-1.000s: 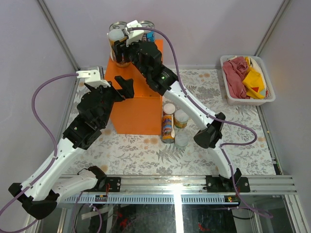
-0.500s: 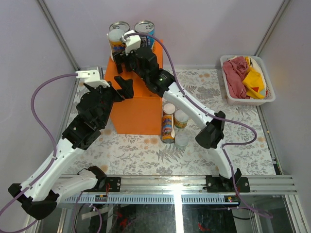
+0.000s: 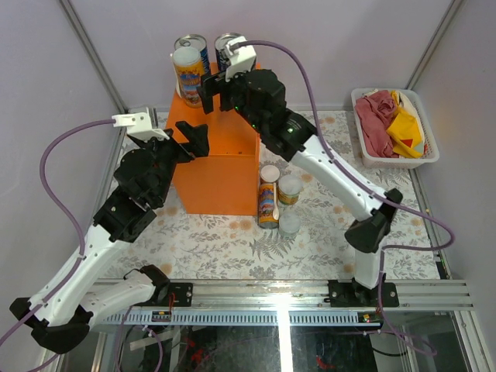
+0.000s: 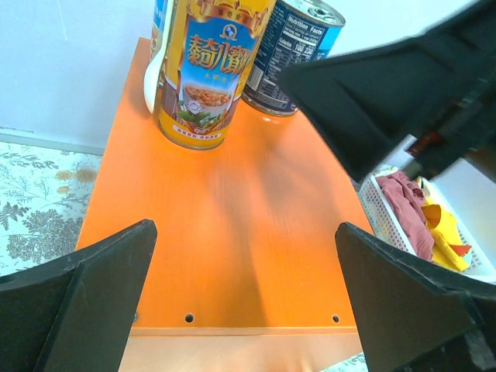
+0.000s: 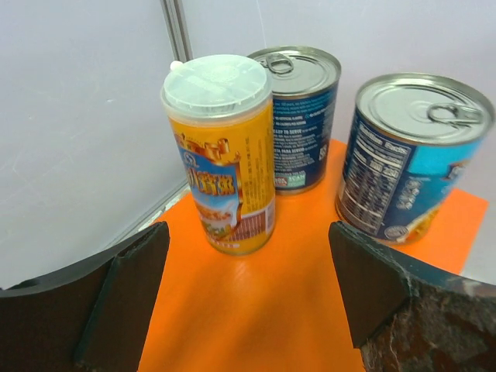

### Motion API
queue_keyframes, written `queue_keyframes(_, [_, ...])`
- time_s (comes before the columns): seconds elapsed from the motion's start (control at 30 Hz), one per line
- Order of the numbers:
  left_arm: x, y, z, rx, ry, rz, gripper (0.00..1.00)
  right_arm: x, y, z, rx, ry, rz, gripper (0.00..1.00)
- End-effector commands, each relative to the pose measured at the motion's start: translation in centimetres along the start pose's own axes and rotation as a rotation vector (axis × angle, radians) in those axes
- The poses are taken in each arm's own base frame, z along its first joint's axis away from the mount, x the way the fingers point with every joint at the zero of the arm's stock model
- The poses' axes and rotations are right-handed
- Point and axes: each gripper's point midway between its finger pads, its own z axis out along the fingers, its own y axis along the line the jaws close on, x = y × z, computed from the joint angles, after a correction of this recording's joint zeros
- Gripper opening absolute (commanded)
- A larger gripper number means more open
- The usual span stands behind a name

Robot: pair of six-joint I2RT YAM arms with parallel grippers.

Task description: Place and organize the canned foods onto the counter

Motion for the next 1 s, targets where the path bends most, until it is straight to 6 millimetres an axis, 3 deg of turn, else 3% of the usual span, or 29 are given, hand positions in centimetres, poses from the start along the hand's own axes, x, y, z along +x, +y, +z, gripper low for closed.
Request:
queue_keyframes(0.0, [-2.4,0.2,-0.8,-0.003,-0.054,-0.014,1.00,-5.1,-0.9,-4.1,0.020,-0.102,0.055,0.90])
queue_keyframes(0.13, [-2.2,0.1,-0.9,0.003,-0.041,-0.018,1.00,-5.3,-2.4,-8.2,0.072,-0.086,0.061,0.89])
queue_keyframes(0.23, [-1.9,0.0,-0.8,0.008,-0.029,-0.017,1.00,-4.2,-3.9,-11.8,0.130,-0.042,0.068,0.88])
queue_keyframes(0.4, [-1.5,-0.4,-0.6,0.024,-0.020,-0.031,1.00,-0.3,-6.9,-16.8,0.273,0.061,0.122,0.86])
queue_keyframes(0.53, [-1.2,-1.1,-0.2,0.047,-0.013,-0.045,1.00,4.6,-8.8,-19.6,0.389,0.186,0.151,0.86])
queue_keyframes(0.7, [-1.0,-1.5,0.2,0.057,-0.004,-0.047,1.00,10.0,-9.0,-21.3,0.443,0.305,0.226,0.87])
queue_keyframes(0.97, [-0.6,-1.5,0.1,0.056,0.013,-0.051,1.00,18.4,-8.7,-21.1,0.467,0.522,0.376,0.89])
